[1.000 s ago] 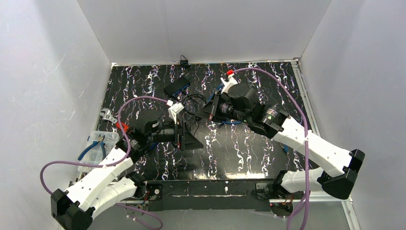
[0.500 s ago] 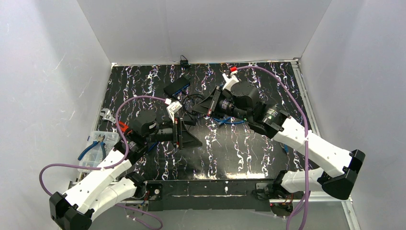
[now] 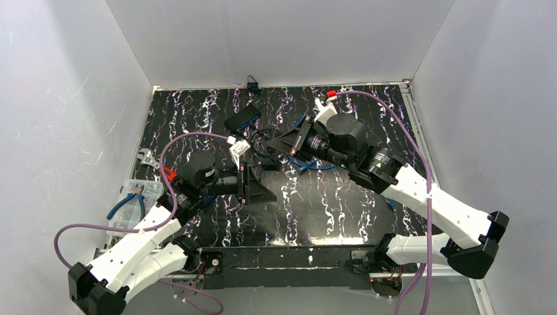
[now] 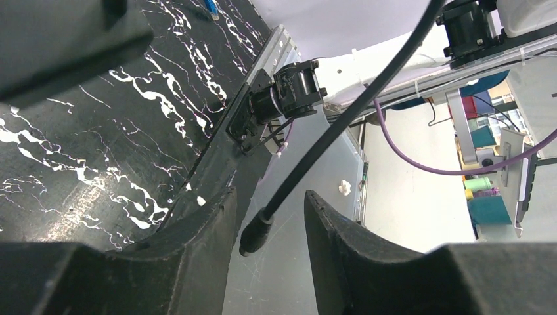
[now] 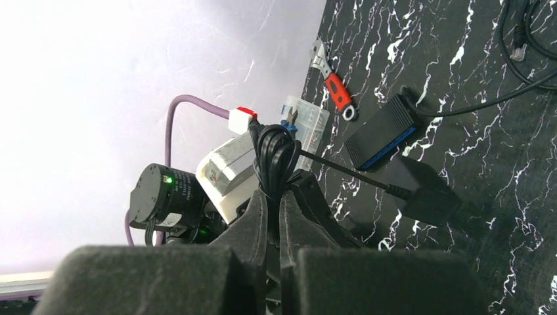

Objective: Insert the plug into the switch port
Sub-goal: Pick up the power from the center of the board.

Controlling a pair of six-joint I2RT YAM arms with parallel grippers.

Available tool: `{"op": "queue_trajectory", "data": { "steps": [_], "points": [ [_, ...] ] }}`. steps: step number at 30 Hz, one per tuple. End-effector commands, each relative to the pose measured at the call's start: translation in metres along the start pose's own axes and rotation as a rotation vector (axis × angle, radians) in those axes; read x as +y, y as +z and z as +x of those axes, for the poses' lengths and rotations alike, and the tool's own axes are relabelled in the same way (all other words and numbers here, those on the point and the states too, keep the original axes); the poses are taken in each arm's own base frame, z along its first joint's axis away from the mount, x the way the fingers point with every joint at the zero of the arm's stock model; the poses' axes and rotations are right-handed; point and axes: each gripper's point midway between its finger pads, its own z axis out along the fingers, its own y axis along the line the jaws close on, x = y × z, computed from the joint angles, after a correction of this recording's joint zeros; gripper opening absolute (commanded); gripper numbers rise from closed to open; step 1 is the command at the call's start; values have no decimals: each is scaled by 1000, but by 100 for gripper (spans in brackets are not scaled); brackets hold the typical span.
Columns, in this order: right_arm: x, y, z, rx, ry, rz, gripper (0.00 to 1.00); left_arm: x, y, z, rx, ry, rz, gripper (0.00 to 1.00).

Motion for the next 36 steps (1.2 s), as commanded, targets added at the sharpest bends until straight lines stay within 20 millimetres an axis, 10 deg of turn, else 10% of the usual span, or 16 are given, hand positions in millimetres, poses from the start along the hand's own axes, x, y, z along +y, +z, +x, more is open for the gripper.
{"op": "queue_trajectory", "data": {
  "steps": [1,19,36],
  "points": [
    [21,-10,-17,-71,16,-79,1,-8,-3,1,-4,27,31,39],
    [16,-16,-23,-116,26,-69,1,-10,-4,0,-9,40,35,12],
    [15,-21,-27,-141,34,-77,1,-12,-4,-4,-28,48,35,15]
  ]
}}
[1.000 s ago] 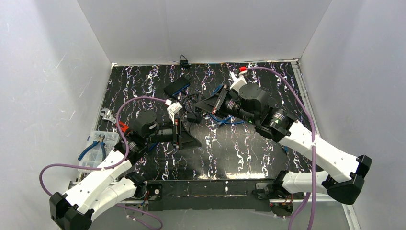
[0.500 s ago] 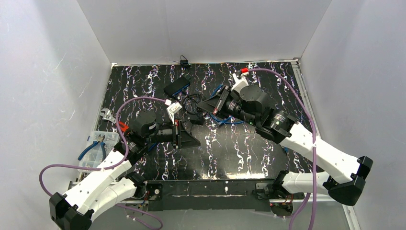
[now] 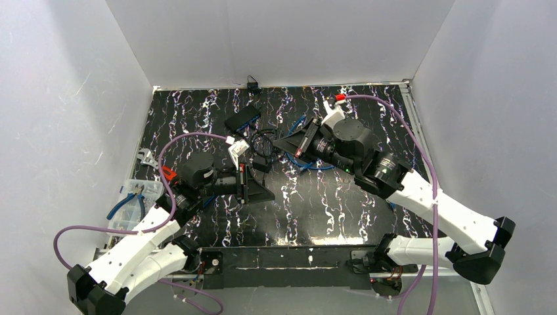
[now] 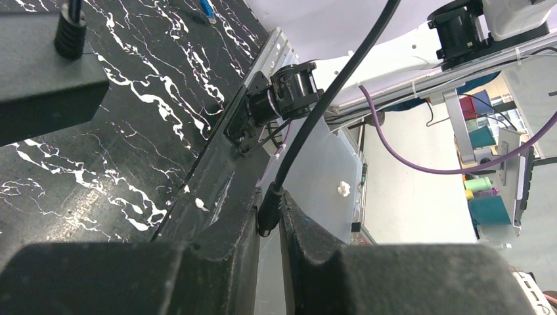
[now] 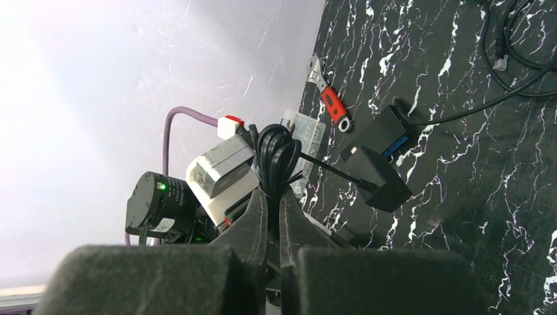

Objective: Insert the plug into the switch port
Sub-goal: Pick up the power from the center of the board.

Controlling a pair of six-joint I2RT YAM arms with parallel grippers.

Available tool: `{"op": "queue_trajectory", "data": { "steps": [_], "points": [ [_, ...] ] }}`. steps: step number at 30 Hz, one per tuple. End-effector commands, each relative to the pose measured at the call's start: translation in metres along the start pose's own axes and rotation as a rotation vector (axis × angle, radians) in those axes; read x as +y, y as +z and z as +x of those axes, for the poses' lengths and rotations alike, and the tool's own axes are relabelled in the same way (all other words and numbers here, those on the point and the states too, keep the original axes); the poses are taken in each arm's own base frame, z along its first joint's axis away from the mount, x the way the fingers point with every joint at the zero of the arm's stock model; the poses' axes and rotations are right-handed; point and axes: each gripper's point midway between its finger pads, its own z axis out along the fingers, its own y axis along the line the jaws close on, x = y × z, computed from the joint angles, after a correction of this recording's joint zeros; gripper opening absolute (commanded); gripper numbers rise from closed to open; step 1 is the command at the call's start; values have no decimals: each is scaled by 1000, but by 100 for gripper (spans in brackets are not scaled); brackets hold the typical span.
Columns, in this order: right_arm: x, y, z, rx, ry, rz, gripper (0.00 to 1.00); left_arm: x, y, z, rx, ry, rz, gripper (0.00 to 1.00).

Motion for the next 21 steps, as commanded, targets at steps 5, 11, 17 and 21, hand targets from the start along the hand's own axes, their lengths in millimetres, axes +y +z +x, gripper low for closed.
{"op": "queue_trajectory", "data": {
  "steps": [5,11,17,21],
  "points": [
    [21,-12,-20,-84,23,-77,1,-8,-2,-3,-22,39,25,15],
    [21,-15,-23,-98,22,-79,1,-8,-2,-3,-21,35,24,14],
    [21,-15,-23,-97,22,-81,1,-8,-2,-4,-23,35,24,11],
    [20,-15,-21,-92,21,-79,1,-8,-2,-5,-27,37,22,8]
  ]
}}
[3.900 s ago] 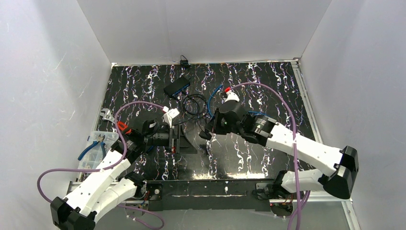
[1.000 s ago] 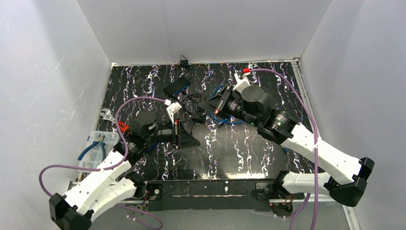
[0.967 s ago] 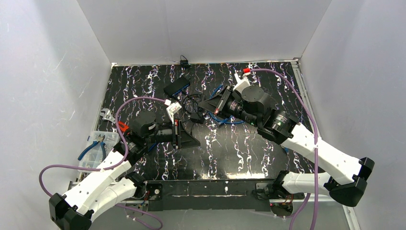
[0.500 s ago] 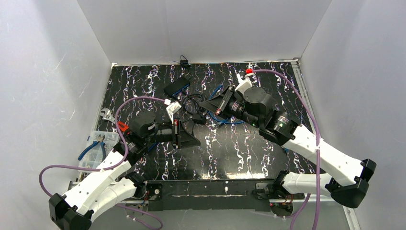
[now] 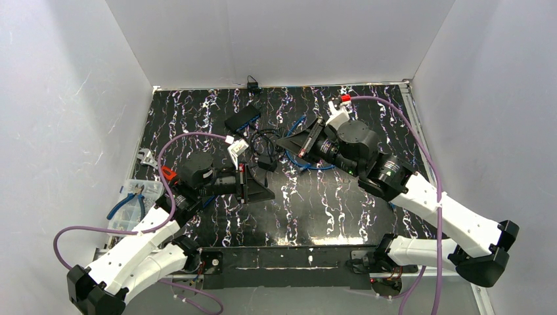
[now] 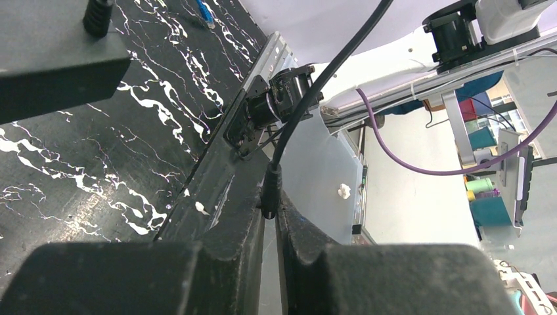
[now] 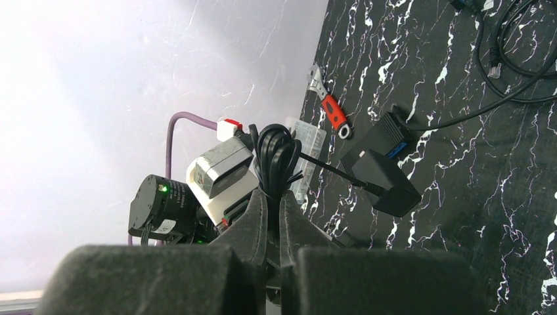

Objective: Insert the plug into the switch port
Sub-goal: Pick up the power from the center of the board.

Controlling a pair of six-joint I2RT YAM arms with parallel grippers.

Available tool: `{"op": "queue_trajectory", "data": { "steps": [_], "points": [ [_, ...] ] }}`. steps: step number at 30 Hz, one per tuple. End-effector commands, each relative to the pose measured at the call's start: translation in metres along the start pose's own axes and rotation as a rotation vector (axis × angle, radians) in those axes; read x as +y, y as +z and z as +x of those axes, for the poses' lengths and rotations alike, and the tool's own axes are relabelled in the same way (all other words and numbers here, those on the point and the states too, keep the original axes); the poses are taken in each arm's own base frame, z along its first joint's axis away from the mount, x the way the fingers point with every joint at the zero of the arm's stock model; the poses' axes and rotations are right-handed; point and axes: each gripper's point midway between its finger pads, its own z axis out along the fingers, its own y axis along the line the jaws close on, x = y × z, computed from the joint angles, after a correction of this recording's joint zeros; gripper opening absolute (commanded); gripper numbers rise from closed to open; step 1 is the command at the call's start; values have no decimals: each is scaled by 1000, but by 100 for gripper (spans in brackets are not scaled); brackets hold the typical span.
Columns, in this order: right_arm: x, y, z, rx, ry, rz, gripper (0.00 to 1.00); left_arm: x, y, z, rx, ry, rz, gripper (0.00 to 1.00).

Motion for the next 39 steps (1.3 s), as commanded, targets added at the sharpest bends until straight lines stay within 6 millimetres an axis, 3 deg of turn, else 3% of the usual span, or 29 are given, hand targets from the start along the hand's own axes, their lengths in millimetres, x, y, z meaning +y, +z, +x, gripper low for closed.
{"op": "queue_trajectory", "data": {
  "steps": [1,3,10,17,26,32,39],
  "points": [
    [20,-7,-15,-58,20,-72,1,-6,-2,-3,-16,28,16,5],
    [18,-7,-15,-59,20,-67,1,-6,-2,-3,-20,30,14,0],
    [-8,-12,-11,-76,5,-2,1,-3,-5,2,-4,11,-9,0],
    [-68,-16,6,-82,17,141,1,-6,-1,20,119,-61,45,0],
    [-144,-16,40,-37,30,323,1,42,12,54,252,-250,-82,0],
    [-204,-21,68,3,28,459,1,58,14,70,307,-309,-120,0],
    [-240,-29,91,59,17,522,2,66,17,90,392,-355,-123,0]
  ]
}}
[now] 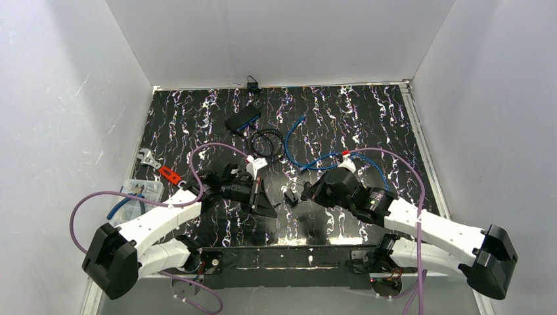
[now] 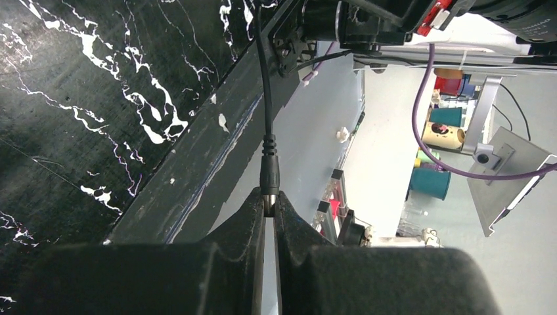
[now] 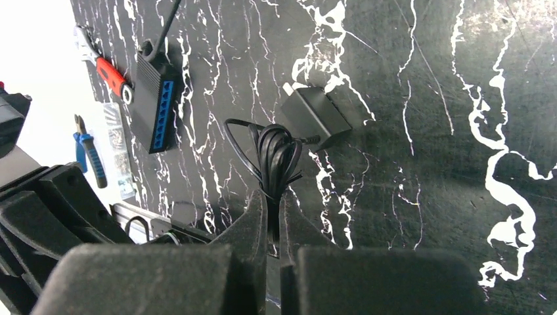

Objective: Insert the plug into the switch port
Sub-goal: Pick up the power from the center of the board.

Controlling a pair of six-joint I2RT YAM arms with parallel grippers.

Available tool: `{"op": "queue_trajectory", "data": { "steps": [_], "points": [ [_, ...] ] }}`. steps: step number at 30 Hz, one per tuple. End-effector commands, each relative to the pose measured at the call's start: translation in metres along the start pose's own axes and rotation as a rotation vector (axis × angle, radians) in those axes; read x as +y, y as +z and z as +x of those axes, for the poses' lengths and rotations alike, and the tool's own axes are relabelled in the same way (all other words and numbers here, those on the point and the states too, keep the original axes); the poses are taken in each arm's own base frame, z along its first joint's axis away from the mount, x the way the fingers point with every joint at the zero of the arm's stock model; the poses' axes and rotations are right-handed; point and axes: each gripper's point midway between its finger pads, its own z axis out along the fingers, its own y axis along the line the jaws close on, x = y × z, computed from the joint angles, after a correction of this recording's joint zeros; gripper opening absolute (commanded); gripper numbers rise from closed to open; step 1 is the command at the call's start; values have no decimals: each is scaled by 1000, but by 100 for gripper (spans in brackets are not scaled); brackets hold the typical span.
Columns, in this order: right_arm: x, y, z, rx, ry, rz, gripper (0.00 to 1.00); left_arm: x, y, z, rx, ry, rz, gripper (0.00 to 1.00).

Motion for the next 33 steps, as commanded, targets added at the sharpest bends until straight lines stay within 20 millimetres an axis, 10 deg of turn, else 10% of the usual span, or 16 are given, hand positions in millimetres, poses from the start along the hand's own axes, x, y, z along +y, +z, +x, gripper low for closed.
{"op": "queue_trajectory", "data": {
  "steps": [1,13,23,33],
  "points": [
    [-13,2,-3,-31,-15,24,4,3,3,17,86,-10,20,0],
    [-5,-20,-15,-54,-330,-62,57,4,7,29,136,-8,16,0],
    [67,-71,-6,-1,-922,-498,59,1,7,36,164,-10,25,0],
    [87,-100,30,56,-1361,-872,60,-11,0,45,194,-16,76,0]
  ]
}}
